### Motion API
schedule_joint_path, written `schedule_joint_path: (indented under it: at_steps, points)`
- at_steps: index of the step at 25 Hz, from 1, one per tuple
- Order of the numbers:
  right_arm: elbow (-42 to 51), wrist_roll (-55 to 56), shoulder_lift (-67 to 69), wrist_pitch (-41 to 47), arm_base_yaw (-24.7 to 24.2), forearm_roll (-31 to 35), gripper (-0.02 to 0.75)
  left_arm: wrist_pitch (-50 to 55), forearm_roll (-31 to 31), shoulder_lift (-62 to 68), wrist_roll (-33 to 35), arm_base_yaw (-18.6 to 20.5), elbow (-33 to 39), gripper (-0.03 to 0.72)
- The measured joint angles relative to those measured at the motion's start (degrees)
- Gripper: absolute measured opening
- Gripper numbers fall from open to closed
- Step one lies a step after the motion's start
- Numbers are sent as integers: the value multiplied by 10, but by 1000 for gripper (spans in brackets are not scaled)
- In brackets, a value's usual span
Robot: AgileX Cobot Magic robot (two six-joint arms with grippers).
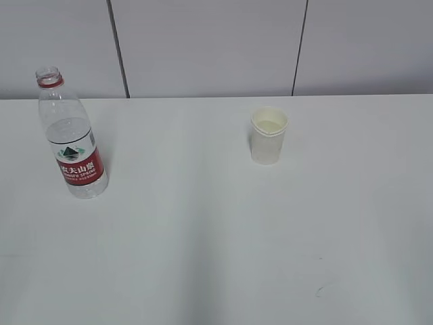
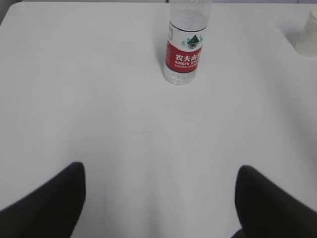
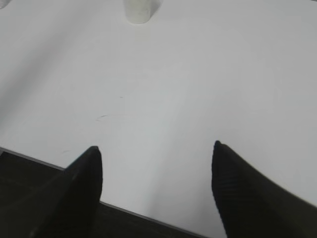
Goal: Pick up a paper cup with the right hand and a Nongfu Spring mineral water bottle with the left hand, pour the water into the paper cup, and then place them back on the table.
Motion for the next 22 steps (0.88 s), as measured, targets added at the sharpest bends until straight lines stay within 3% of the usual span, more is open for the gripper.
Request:
schedule_joint_path:
  at_steps: [4,22]
  points:
    - [0,2,0,0,-21,0,517,0,-2,0,0,19,0,564]
    - [0,10,0,0,-22,10,518,0,-4,0,0,20,0,564]
